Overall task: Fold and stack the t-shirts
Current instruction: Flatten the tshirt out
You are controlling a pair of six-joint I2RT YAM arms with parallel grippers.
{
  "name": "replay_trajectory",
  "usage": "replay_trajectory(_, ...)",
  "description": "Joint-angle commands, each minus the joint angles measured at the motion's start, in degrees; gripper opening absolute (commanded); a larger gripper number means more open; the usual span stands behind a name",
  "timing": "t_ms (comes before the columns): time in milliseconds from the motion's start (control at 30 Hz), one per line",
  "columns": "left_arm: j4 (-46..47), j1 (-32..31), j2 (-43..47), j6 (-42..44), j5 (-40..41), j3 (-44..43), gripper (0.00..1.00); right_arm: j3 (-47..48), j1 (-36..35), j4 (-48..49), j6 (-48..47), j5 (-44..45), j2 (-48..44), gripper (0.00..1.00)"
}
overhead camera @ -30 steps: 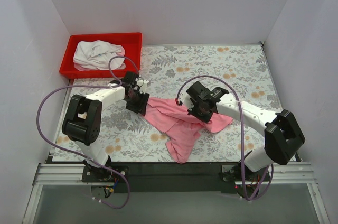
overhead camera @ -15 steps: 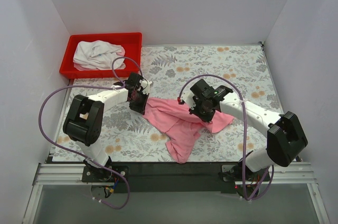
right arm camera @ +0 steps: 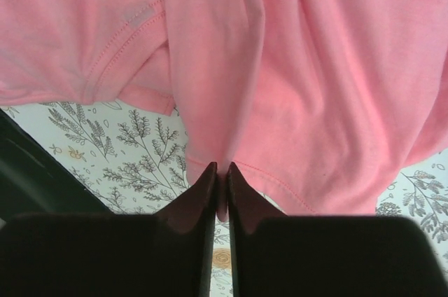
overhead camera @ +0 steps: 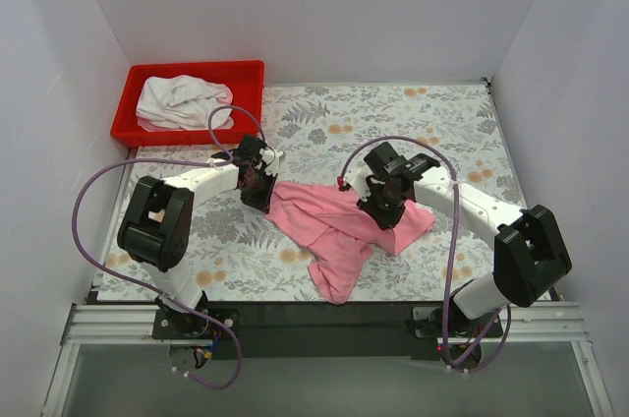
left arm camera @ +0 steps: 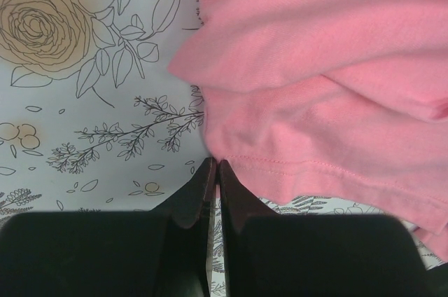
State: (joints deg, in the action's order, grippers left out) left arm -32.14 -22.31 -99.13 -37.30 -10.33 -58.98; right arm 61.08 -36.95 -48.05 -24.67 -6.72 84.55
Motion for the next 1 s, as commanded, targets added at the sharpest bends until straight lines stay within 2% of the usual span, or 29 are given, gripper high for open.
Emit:
replay_trajectory(0, -1.79, -0.37, -2.21, 0.56, 1.98, 0.45, 0.00, 1.67, 0.91, -1.96, -1.35, -2.95, 0.44, 0.13)
replay_trajectory(100, -1.87, -0.37, -2.29, 0.47, 1.80, 0.36, 0.00, 1.59, 1.26, -1.96, -1.44, -2.42, 0.70, 0.01)
replay_trajectory(300, -4.07, 1.46, 0.68, 1.26, -0.30, -1.22, 0.00, 2.29, 3.36, -2.05, -3.63, 0.73, -1.58, 0.01)
replay_trajectory(467, -7.84, 5.95, 3.06, 3.19, -2.85, -8.15, 0.00, 6.85, 8.46, -1.87, -7.06, 3.64, -4.39, 0.01)
replay_trajectory(767, -9.61, 7.10, 5.61, 7.33, -0.41, -23.79, 0.00, 22.93, 19.44, 0.14, -11.54, 8.46, -4.05, 0.01)
replay_trajectory(967, -5.84, 8.59, 7.72, 8.65, 4.17, -33.55, 0.00, 34.89, 26.83, 4.71, -14.88, 11.29, -4.48, 0.01)
